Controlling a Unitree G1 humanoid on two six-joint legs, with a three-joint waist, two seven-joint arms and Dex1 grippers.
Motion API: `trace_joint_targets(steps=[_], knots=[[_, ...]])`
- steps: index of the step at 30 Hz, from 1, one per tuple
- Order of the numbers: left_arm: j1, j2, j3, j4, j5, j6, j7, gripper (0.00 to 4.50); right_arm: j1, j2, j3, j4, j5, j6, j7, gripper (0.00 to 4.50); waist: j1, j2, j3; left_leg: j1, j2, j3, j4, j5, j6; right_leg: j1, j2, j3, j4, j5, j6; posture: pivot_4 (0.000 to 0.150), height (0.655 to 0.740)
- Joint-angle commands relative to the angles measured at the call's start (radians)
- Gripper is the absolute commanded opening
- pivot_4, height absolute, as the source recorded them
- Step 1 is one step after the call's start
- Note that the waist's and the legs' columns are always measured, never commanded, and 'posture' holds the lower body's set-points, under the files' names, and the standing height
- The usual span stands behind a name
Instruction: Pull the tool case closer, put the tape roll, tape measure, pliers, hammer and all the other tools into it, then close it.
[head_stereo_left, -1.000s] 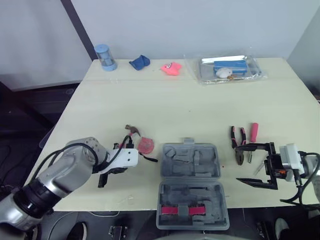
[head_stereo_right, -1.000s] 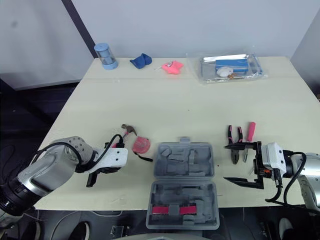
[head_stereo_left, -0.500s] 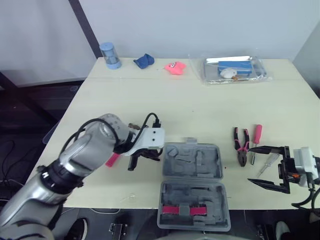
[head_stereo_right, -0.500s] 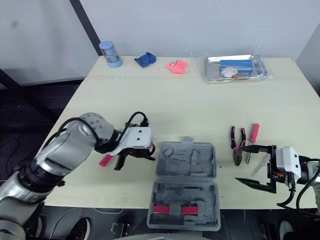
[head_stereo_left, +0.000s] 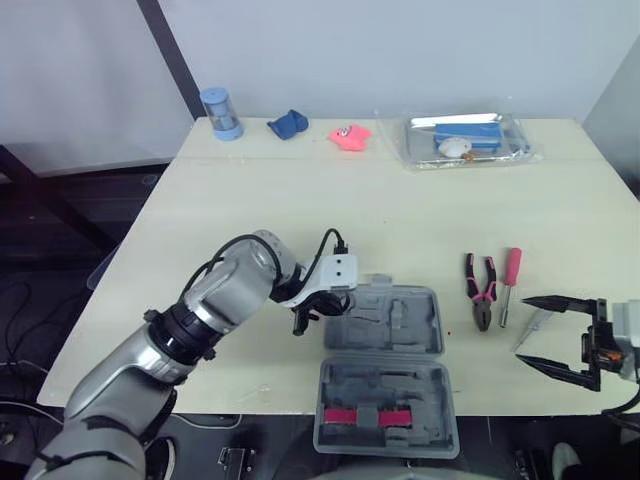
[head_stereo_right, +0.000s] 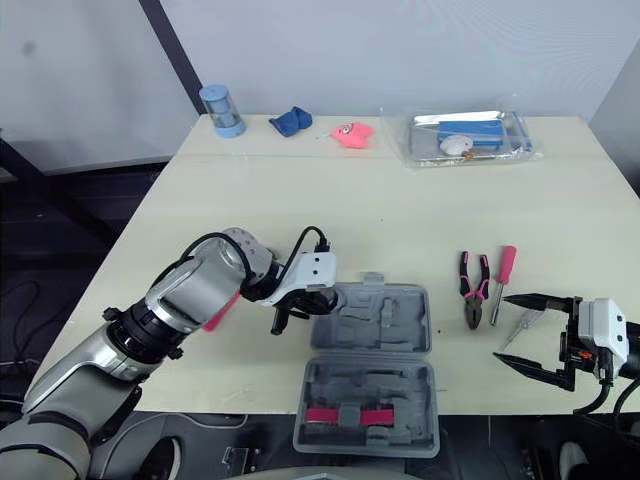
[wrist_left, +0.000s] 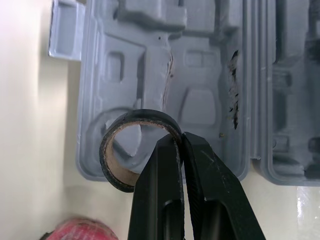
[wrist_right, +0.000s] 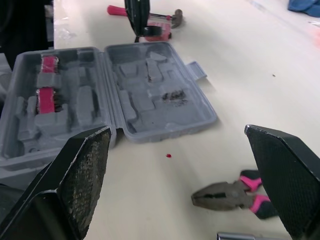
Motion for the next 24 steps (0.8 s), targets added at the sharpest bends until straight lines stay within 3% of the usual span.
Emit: trace_joint_targets(steps=[1, 14, 24], knots=[[-0.024, -0.014, -0.015, -0.002, 0.006, -0.012, 0.001, 0.04, 0.0, 0.013, -0.047, -0.01, 0.045, 0.01, -0.023, 4.5, 0.001, 0.0, 0.0, 0.0, 0.0, 0.0, 0.0, 0.0, 0.0, 0.0, 0.0, 0.0, 0.001, 0.0, 0.0, 0.15, 0.74], [-0.023, -0.028, -0.011, 0.04, 0.004, -0.024, 0.014, 0.04, 0.034, 0.01, -0.042, -0.052, 0.064, 0.079, -0.035, 4.5, 0.002, 0.0, 0.0, 0.0, 0.001, 0.005, 0.0, 0.001, -0.001, -0.004, 0.001, 0.006, 0.006, 0.0, 0.0, 0.15, 0.74], [-0.044, -0.101, 0.001, 0.188, -0.009, -0.044, 0.035, 0.04, 0.043, 0.018, -0.04, -0.066, 0.053, 0.071, -0.043, 4.5, 0.001, 0.0, 0.0, 0.001, 0.001, 0.007, 0.0, 0.001, -0.001, -0.004, 0.001, 0.007, 0.006, 0.0, 0.0, 0.15, 0.74]])
